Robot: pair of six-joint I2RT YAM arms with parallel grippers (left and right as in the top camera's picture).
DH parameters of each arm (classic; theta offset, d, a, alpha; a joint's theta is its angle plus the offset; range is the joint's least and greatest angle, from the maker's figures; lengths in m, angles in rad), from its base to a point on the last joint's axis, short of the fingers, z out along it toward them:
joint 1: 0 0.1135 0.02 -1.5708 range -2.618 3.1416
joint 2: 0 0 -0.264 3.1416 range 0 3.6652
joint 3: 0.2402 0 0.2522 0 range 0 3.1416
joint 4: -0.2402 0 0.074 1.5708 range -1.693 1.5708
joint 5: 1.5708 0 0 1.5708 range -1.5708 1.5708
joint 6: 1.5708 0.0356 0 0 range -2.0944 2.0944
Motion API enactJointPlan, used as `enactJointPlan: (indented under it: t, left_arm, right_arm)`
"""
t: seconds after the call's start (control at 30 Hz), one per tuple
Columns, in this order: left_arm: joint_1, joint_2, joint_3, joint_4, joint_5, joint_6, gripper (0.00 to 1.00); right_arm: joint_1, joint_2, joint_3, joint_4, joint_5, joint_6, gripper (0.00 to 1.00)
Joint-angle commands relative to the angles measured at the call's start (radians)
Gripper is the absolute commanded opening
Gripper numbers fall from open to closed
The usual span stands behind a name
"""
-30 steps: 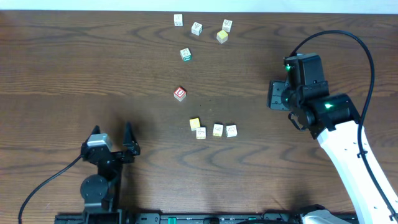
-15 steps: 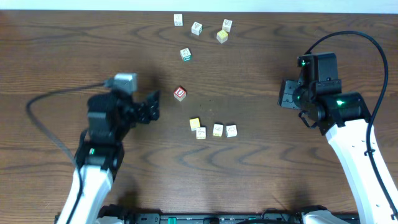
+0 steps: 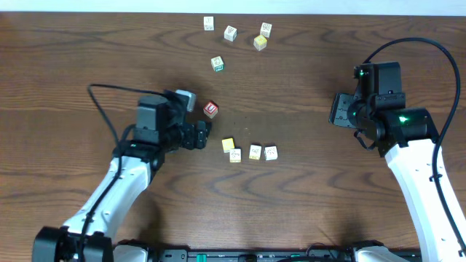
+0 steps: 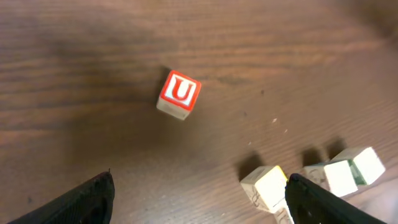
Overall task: Lift 5 blocks
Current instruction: 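Move the left gripper over the red U block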
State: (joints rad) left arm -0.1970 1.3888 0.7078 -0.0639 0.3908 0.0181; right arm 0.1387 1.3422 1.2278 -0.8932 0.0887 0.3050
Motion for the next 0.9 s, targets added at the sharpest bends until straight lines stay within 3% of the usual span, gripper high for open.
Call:
enactJointPlan:
  t: [0.0, 0.2, 0.5, 0.7, 0.87]
  left_arm:
    - [-0.056, 0.028, 0.085, -0.047, -0.154, 0.114, 0.88]
    - [-0.131, 0.100, 0.172, -0.070, -0.352, 0.155, 0.88]
    - [-0.132, 0.286, 0.297, -0.063, -0.388, 0.180, 0.87]
    - [-0.132, 0.369, 0.359, -0.098, -0.388, 0.180, 0.72]
    - [-0.132, 0.371, 0.359, -0.134, -0.375, 0.181, 0.72]
  right_arm:
    - [-0.006, 0.017, 0.005, 0.003, -0.005, -0.007, 0.61]
    - [-0.006, 0.056, -0.008, 0.005, -0.012, -0.007, 0.57]
    - [-0.006, 0.085, -0.009, 0.042, -0.019, -0.007, 0.55]
    - [-0.007, 0.085, -0.009, 0.051, -0.013, -0.008, 0.58]
    - [-0.007, 0.085, -0.009, 0.061, -0.011, -0.007, 0.58]
